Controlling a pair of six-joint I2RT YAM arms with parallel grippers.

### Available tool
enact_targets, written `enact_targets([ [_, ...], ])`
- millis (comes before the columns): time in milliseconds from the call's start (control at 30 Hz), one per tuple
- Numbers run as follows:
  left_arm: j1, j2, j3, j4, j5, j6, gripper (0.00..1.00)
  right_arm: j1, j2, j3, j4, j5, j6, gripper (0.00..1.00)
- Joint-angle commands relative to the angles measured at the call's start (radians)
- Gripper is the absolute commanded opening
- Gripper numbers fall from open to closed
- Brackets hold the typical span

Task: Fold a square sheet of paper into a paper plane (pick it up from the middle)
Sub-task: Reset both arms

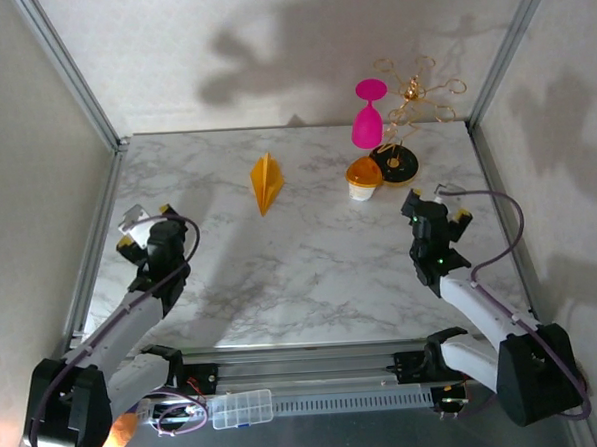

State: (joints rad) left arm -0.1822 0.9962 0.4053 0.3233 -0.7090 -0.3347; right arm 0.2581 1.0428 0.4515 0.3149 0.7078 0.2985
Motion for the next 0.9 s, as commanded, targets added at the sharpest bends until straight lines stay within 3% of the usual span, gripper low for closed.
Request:
enact_targets([
  [0, 0.045, -0.034, -0.102, 0.228, -0.047, 0.074, 1.00, -0.067, -0.009, -0.092, 0.179, -0.038, -0.069, 0.99],
  [133, 0.107, 0.014, -0.209, 0.443, 0.136, 0.106, 1.00, -0.138, 0.025, -0.187, 0.346, -0.183, -0.127, 0.99],
  [500, 0.132, 0.221, -0.329, 0.914, 0.471, 0.203, 1.00, -0.203, 0.184, -0.307, 0.716, -0.445, -0.234, 0.99],
  [867, 0.163, 0.432, -0.284, 1.075, 0.637, 0.234, 1.00, -0.228, 0.332, -0.296, 0.936, -0.578, -0.280, 0.99],
])
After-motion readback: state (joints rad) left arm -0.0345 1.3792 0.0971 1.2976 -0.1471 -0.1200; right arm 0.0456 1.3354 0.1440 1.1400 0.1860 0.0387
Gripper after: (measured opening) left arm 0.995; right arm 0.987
